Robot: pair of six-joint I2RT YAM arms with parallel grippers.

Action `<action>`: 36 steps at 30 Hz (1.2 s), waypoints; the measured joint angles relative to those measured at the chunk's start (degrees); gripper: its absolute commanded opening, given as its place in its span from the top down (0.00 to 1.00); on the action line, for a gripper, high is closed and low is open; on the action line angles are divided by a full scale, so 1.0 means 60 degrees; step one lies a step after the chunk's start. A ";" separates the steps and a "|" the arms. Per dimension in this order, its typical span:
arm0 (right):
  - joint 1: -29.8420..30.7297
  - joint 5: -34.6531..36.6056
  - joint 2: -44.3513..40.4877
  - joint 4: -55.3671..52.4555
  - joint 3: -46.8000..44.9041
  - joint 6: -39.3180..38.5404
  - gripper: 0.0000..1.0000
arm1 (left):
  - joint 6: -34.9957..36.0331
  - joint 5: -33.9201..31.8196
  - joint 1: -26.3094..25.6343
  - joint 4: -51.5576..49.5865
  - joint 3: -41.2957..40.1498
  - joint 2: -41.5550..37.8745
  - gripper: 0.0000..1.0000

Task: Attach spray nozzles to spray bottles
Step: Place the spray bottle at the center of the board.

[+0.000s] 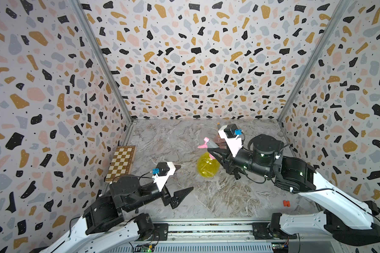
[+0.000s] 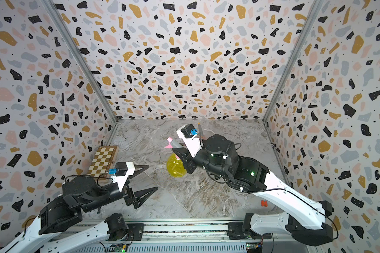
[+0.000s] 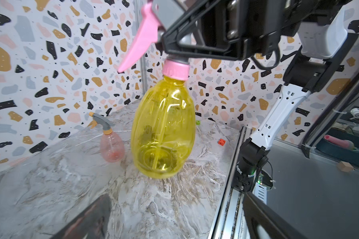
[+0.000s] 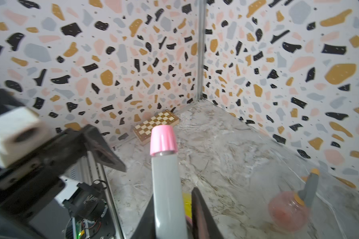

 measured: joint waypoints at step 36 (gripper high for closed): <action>-0.3457 -0.0492 0.6914 0.5960 -0.1348 0.0637 0.56 | -0.0270 -0.1290 0.0000 0.0550 -0.1151 -0.1705 0.01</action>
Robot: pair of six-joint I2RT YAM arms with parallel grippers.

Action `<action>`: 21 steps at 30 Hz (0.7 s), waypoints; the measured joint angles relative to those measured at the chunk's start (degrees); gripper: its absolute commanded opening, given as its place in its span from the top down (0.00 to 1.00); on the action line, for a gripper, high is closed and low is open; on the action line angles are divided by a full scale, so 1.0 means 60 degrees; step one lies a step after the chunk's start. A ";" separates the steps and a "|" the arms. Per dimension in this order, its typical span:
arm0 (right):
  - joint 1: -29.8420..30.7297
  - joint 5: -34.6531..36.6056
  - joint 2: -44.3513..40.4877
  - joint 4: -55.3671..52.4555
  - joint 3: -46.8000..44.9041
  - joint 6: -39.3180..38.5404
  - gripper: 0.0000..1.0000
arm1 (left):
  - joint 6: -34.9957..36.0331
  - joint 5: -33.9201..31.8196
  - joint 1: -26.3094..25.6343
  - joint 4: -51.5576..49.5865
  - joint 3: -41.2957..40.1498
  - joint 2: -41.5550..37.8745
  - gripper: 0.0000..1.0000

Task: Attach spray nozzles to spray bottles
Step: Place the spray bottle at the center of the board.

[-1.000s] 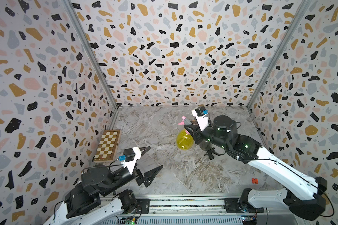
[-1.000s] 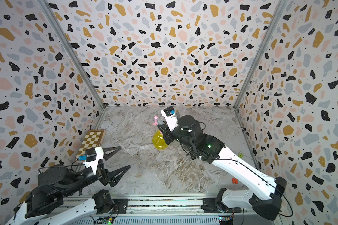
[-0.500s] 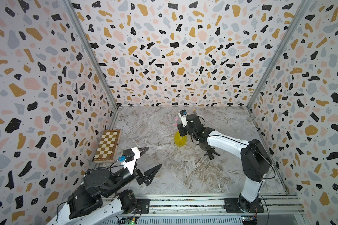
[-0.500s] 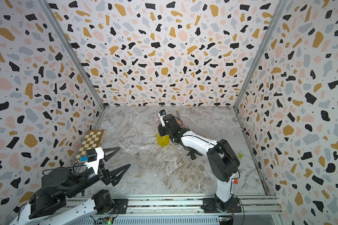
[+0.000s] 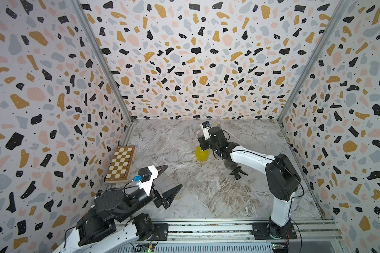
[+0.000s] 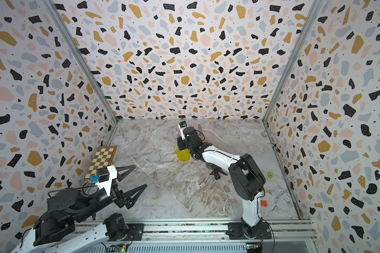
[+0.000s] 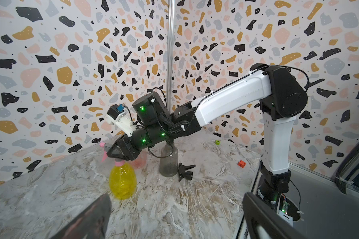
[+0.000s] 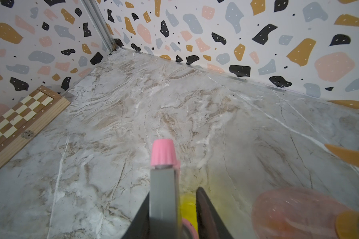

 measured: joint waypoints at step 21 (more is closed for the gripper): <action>0.0106 0.0251 -0.1734 -0.0280 -0.0382 0.0193 0.22 | -0.0011 -0.0160 0.0000 0.0058 -0.0095 0.0000 0.01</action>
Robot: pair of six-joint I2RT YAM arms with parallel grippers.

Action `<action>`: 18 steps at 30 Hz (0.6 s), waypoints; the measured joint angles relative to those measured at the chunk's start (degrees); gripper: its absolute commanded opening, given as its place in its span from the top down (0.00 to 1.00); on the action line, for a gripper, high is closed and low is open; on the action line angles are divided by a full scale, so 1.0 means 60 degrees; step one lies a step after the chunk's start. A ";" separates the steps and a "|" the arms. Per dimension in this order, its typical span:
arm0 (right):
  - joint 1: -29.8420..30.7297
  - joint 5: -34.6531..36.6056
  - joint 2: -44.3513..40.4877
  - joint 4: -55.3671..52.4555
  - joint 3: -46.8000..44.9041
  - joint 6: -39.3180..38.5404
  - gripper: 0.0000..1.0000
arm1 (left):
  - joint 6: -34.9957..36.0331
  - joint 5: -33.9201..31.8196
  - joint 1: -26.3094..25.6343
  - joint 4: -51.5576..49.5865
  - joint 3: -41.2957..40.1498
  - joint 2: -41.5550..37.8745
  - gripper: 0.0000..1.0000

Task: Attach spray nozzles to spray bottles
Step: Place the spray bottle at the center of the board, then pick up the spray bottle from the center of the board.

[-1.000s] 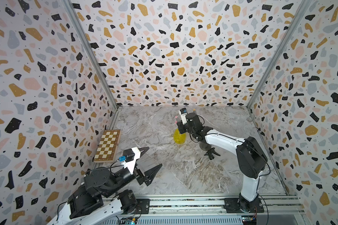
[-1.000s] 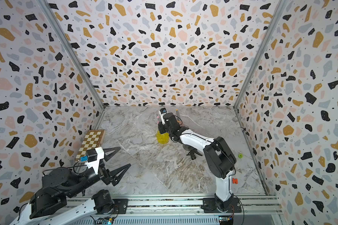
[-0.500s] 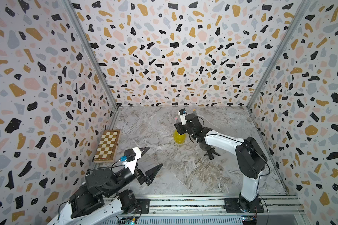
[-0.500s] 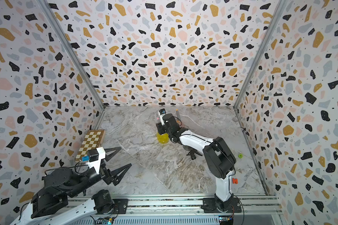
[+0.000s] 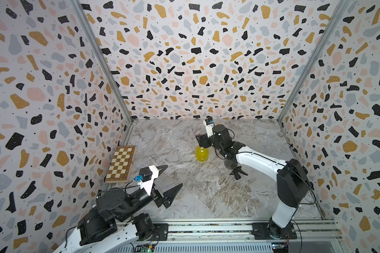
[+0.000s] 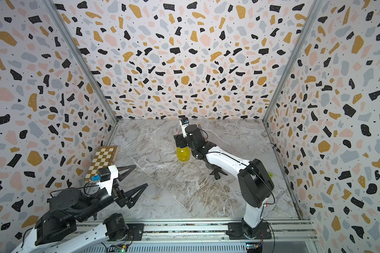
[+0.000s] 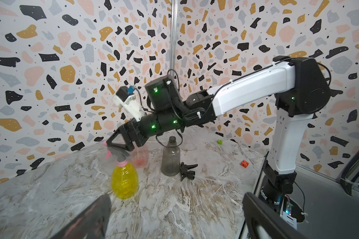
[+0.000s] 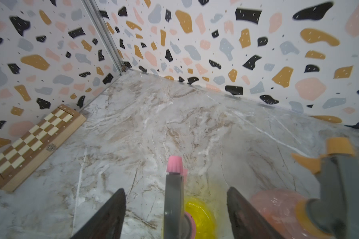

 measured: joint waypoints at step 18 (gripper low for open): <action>-0.1749 0.0696 -0.4827 -0.2969 -0.3912 0.1089 0.25 | -0.0583 -0.0164 0.0000 0.0193 -0.0135 0.0000 0.01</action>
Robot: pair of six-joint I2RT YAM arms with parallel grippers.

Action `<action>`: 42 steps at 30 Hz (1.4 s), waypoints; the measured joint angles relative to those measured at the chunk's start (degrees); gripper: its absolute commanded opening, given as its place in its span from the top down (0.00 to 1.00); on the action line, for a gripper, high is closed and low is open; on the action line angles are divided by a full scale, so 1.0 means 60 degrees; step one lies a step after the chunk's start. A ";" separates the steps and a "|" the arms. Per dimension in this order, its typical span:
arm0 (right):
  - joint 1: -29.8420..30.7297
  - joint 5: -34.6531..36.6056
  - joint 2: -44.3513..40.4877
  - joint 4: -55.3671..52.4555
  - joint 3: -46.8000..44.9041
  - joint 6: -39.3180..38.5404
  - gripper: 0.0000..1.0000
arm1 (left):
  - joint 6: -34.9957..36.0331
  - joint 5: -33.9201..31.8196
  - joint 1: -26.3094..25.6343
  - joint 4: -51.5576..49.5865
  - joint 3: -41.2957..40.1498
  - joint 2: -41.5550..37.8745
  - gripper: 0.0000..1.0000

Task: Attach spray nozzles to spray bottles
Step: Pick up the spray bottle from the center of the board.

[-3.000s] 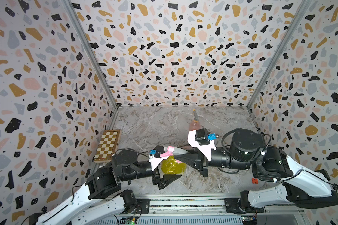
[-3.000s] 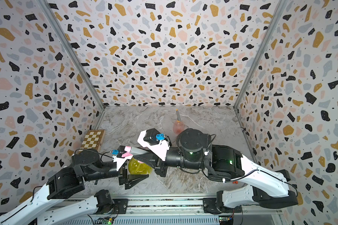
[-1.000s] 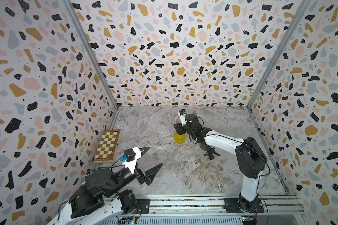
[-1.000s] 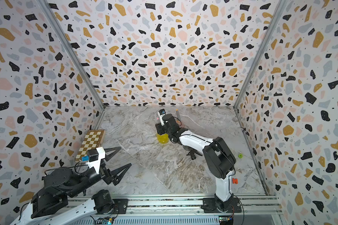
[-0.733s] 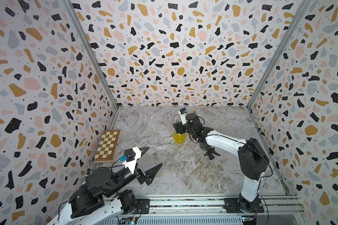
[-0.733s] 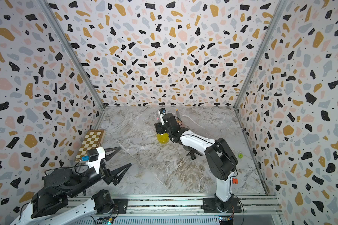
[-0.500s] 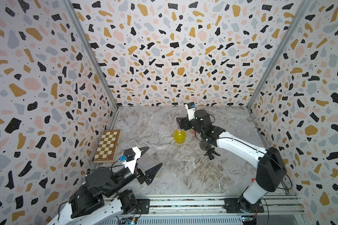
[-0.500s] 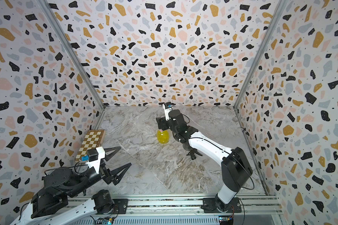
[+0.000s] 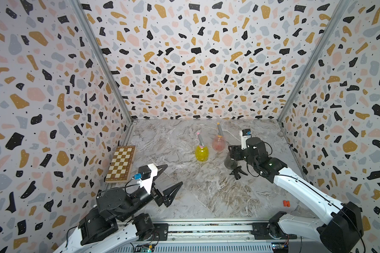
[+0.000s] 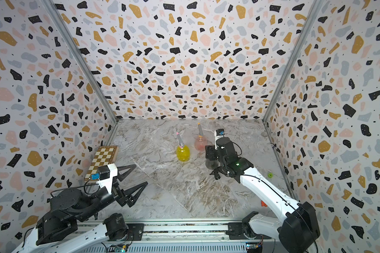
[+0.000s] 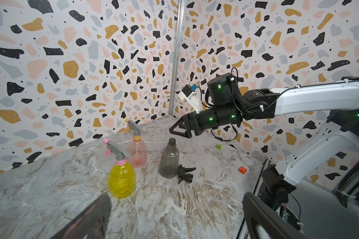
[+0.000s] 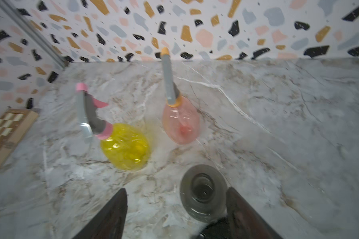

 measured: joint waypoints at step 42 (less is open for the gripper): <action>0.0561 0.0361 0.0929 -0.0455 0.0273 -0.0554 1.00 | -0.0171 0.0433 0.0000 0.0029 -0.0087 0.0310 0.01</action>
